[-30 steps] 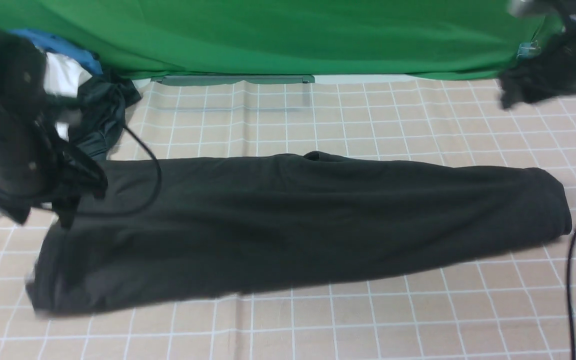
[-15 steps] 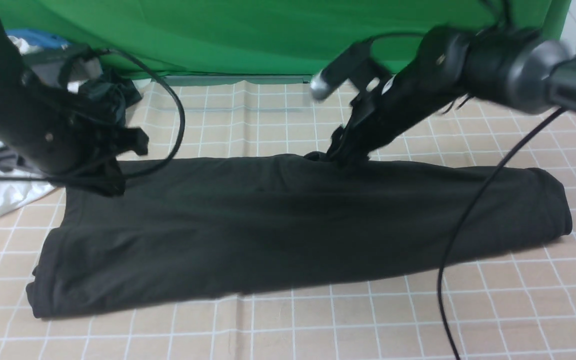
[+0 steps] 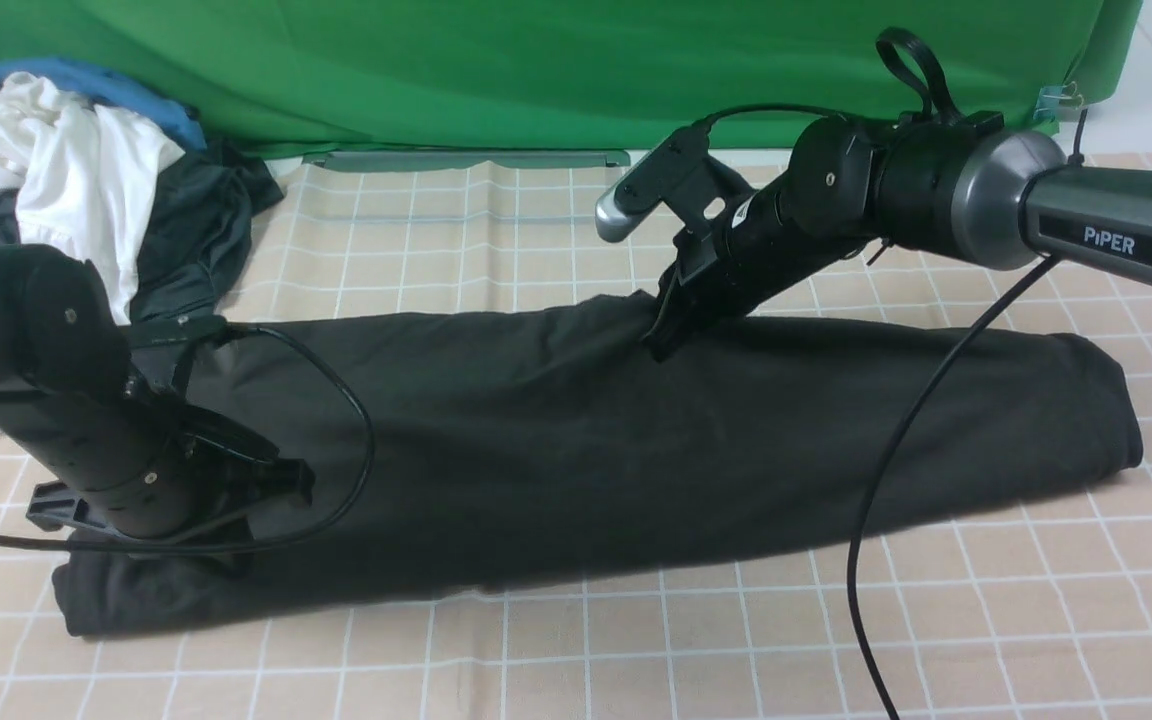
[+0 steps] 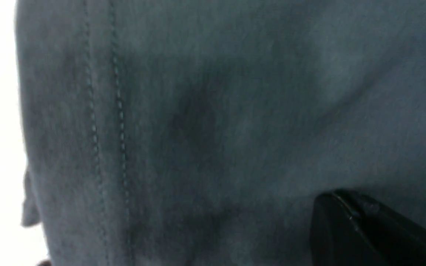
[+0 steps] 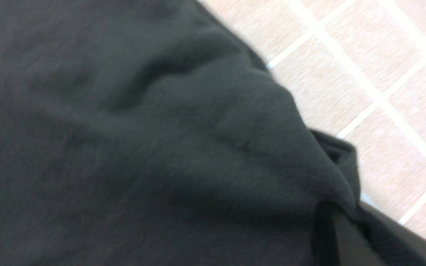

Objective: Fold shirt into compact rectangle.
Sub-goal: 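Pull the folded dark garment lengthwise by its ends to straighten it flat on the table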

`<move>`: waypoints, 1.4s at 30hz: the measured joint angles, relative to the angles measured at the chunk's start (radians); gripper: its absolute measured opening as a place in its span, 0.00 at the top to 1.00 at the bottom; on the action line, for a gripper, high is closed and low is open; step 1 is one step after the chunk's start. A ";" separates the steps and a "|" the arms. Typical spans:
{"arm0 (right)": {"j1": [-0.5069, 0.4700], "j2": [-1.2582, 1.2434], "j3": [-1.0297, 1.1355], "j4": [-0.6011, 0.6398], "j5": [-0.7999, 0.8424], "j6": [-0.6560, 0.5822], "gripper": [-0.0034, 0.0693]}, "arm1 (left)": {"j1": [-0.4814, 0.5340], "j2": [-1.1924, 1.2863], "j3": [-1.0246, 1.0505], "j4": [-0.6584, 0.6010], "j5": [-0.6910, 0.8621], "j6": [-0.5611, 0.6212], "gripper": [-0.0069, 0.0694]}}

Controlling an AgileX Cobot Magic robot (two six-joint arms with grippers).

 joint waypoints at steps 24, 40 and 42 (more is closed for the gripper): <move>-0.156 -0.192 -0.001 -0.192 0.125 0.325 0.50 | 0.000 0.000 0.001 0.001 -0.006 0.002 0.89; -0.512 -0.208 0.126 -0.231 0.665 0.502 0.44 | 0.000 0.000 0.001 0.001 -0.012 0.003 0.89; -0.514 -0.208 0.147 -0.231 0.643 0.504 0.31 | 0.000 0.000 0.001 0.001 -0.012 0.003 0.89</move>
